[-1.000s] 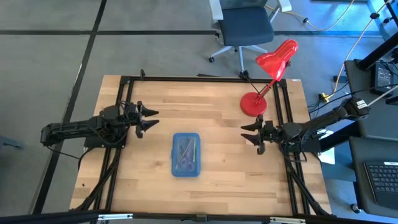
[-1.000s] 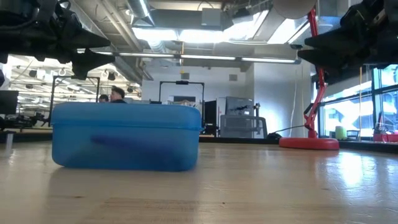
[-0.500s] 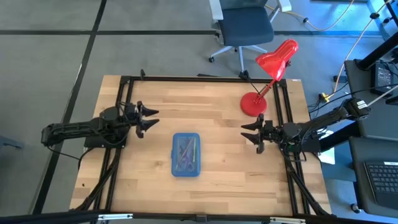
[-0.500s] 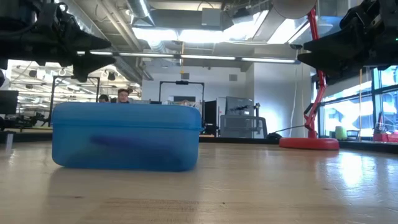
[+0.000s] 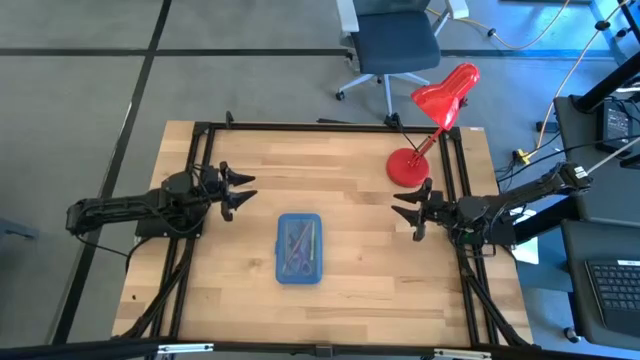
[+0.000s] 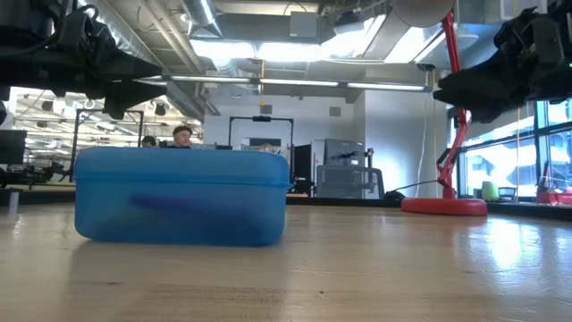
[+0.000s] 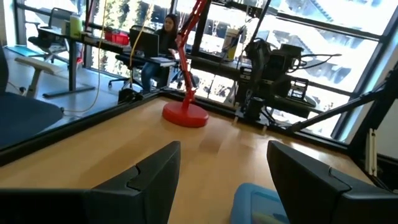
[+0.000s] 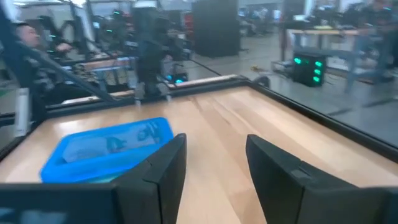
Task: Pick & place school supplies into a supply box
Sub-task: Return to Home Position
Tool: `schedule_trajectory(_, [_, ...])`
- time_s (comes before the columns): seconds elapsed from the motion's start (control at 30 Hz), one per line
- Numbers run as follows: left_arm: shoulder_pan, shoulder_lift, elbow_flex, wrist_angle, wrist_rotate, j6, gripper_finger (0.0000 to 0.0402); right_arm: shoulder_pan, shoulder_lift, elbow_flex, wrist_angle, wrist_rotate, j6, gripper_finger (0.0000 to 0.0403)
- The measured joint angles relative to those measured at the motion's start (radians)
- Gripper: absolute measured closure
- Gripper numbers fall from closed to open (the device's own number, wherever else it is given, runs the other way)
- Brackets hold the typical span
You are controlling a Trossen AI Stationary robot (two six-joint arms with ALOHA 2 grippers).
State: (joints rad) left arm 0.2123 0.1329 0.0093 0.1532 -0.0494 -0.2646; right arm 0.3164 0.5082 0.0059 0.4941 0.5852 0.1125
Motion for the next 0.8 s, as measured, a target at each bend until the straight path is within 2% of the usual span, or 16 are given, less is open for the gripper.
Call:
schedule_trajectory(0.13, [0.0, 0.0, 0.0, 0.0, 0.0, -0.001, 0.0169, 0.0, -0.132, 0.0, -0.158, 0.023, 0.017, 0.0231])
schedule_trajectory(0.4, [0.0, 0.0, 0.0, 0.0, 0.0, -0.002, 0.0169, 0.0, -0.372, 0.0, -0.415, -0.062, 0.027, 0.0231])
schedule_trajectory(0.6, [0.0, 0.0, 0.0, 0.0, 0.0, -0.002, 0.0169, 0.0, -0.487, 0.009, -0.442, -0.148, -0.124, 0.023])
schedule_trajectory(0.8, [0.0, 0.0, 0.0, 0.0, 0.0, -0.002, 0.0169, 0.0, -0.494, 0.009, -0.444, -0.163, -0.172, 0.023])
